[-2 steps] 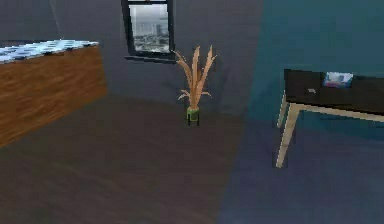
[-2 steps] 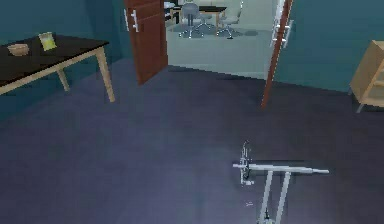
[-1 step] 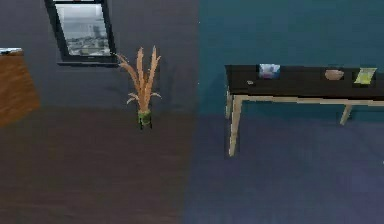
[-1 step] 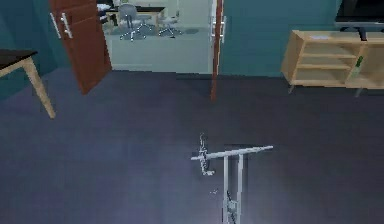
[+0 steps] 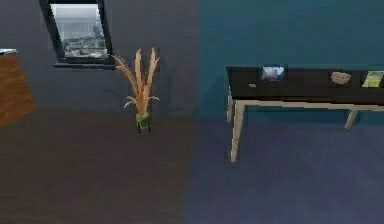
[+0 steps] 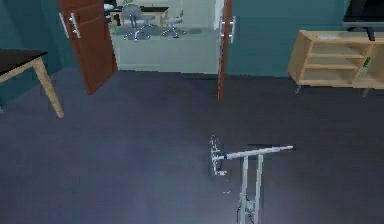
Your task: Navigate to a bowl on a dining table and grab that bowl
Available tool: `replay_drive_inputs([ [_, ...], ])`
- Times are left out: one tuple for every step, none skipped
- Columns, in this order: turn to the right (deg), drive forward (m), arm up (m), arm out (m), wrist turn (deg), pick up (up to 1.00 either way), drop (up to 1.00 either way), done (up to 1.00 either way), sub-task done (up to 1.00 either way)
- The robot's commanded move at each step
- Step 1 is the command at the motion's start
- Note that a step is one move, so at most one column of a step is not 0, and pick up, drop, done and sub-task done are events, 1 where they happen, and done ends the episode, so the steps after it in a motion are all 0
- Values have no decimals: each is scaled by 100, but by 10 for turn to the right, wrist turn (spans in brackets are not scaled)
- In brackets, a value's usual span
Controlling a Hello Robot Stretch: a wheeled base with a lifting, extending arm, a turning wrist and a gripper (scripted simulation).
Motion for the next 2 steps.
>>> replay_drive_inputs([
  [240, 0, 0, 0, 0, 0, 0, 0, 0],
  [0, 80, 0, 0, 0, 0, 0, 0, 0],
])
